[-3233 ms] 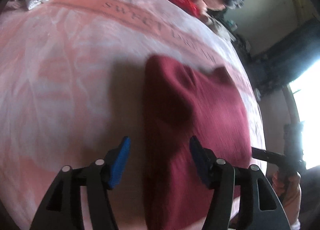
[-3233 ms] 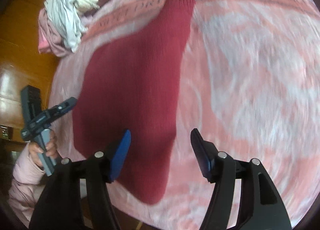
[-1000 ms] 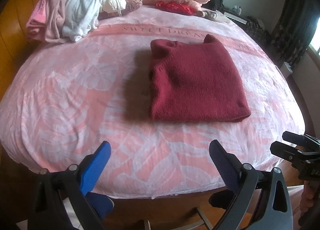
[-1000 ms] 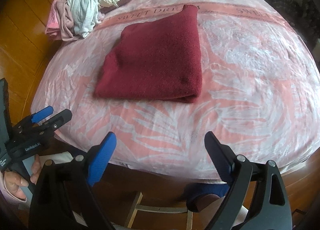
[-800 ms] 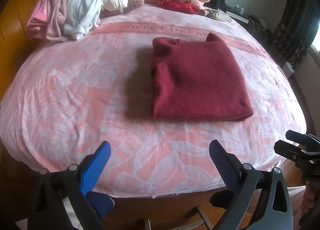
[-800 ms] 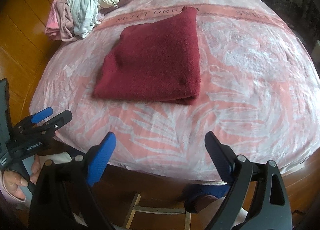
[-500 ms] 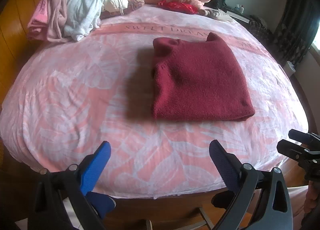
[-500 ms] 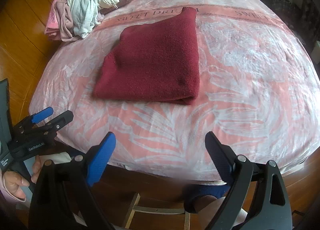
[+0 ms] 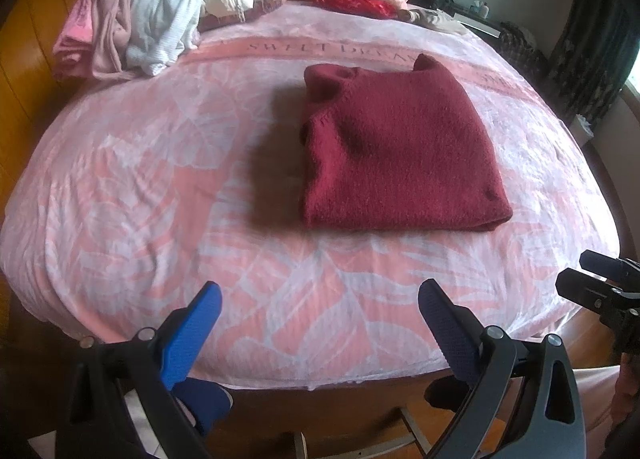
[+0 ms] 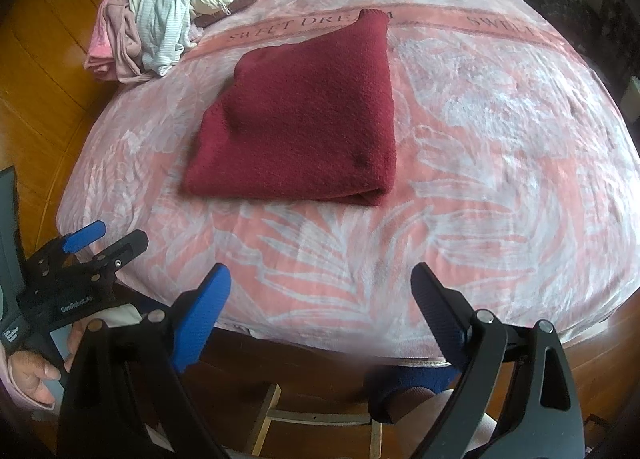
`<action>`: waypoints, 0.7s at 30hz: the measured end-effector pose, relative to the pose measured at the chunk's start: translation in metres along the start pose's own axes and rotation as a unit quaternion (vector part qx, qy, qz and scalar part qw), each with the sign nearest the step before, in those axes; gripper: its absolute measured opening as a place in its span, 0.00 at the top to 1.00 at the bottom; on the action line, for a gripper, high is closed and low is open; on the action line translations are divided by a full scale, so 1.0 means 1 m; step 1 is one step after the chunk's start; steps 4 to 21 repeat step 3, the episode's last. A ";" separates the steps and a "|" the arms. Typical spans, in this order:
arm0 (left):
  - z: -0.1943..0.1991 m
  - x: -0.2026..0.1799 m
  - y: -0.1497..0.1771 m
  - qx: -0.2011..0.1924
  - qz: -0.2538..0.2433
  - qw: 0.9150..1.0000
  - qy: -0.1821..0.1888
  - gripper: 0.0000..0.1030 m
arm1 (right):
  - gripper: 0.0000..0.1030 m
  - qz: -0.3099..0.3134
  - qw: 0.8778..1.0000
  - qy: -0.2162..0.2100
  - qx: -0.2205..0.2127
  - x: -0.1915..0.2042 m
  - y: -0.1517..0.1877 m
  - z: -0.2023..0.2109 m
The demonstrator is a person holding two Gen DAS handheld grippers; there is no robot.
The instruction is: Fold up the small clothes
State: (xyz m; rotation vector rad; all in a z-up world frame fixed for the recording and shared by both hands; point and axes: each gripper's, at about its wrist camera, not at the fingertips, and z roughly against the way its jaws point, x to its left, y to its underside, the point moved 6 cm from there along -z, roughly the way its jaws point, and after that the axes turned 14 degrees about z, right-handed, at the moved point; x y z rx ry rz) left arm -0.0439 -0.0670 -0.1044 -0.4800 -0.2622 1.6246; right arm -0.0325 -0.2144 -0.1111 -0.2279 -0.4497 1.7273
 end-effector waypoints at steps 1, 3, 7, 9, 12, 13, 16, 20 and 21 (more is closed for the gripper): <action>0.000 0.000 0.000 -0.002 -0.002 1.000 0.000 0.04 | 0.12 0.000 1.000 0.000 0.001 0.000 0.000 0.000; 0.002 -0.001 0.000 -0.006 -0.005 1.000 -0.003 0.04 | 0.12 0.000 1.000 -0.001 0.003 -0.001 0.000 -0.001; 0.002 -0.001 0.000 -0.006 -0.005 1.000 -0.003 0.04 | 0.12 0.000 1.000 -0.001 0.003 -0.001 0.000 -0.001; 0.002 -0.001 0.000 -0.006 -0.005 1.000 -0.003 0.04 | 0.12 0.000 1.000 -0.001 0.003 -0.001 0.000 -0.001; 0.002 -0.001 0.000 -0.006 -0.005 1.000 -0.003 0.04 | 0.12 0.000 1.000 -0.001 0.003 -0.001 0.000 -0.001; 0.002 -0.001 0.000 -0.006 -0.005 1.000 -0.003 0.04 | 0.12 0.000 1.000 -0.001 0.003 -0.001 0.000 -0.001; 0.002 -0.001 0.000 -0.006 -0.005 1.000 -0.003 0.04 | 0.12 0.000 1.000 -0.001 0.003 -0.001 0.000 -0.001; 0.002 -0.001 0.000 -0.006 -0.005 1.000 -0.003 0.04 | 0.12 0.000 1.000 -0.001 0.003 -0.001 0.000 -0.001; 0.002 -0.001 0.000 -0.006 -0.005 1.000 -0.003 0.04 | 0.12 0.000 1.000 -0.001 0.003 -0.001 0.000 -0.001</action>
